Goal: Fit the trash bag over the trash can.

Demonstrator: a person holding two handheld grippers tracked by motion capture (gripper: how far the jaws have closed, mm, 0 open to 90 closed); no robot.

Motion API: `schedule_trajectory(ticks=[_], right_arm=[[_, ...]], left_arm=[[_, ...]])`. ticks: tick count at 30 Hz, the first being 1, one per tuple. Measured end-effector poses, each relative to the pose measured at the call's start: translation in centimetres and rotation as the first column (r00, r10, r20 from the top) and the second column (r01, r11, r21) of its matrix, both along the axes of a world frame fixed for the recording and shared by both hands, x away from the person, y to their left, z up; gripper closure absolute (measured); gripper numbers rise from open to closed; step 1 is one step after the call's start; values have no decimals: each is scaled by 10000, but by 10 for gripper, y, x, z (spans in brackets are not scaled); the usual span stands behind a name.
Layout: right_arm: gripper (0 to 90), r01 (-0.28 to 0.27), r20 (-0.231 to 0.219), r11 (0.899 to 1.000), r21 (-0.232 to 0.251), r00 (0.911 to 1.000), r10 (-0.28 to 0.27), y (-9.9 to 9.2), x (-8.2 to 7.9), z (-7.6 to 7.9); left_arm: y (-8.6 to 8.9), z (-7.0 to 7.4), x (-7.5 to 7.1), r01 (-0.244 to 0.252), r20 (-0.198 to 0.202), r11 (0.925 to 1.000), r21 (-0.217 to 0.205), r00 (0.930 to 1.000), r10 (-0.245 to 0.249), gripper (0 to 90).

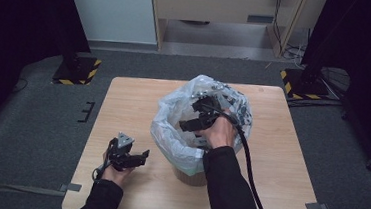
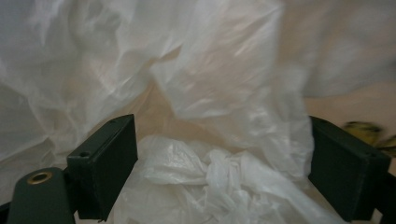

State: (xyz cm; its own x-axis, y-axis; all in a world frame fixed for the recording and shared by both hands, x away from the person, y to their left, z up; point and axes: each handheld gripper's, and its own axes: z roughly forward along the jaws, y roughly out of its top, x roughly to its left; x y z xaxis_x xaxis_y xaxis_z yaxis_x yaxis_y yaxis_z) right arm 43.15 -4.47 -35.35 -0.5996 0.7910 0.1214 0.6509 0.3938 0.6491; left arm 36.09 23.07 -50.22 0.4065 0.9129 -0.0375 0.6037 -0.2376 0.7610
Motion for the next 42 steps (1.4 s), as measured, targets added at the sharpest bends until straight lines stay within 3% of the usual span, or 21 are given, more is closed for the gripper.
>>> schedule_trajectory(ticks=[3,7,13,19,23,31,35,42], right_arm=[[141,-283,-159,9996,-75,9995,282,3,-1,-1],[141,-103,718,9999,20,9974,101,0,-4,6],[131,141,1875,9989,457,9820,-224,-5,-8,19],[122,75,2820,9957,923,9588,-333,-7,-15,35],[115,-170,3458,9893,1450,9377,-346,-7,-20,45],[105,-843,4759,9704,2263,8788,-347,-4,-28,62],[99,-940,5345,9623,2553,8431,-594,-7,-32,71],[85,-444,6046,9481,3149,7794,-1643,-20,-38,83]], left_arm=[[-1,0,0,19,-13,10000,19,10000,-19,228],[-1,-1,0,15,-12,10000,15,10000,-15,228],[0,0,0,-15,-20,10000,2,10000,15,227],[-1,-1,0,-2,-32,10000,12,10000,2,227],[0,0,0,-16,-12,10000,-7,10000,16,228],[0,0,0,-16,-3,10000,-8,10000,16,227],[0,0,0,-21,-3,10000,-5,10000,21,227],[0,0,0,-25,-5,10000,14,10000,25,225]])
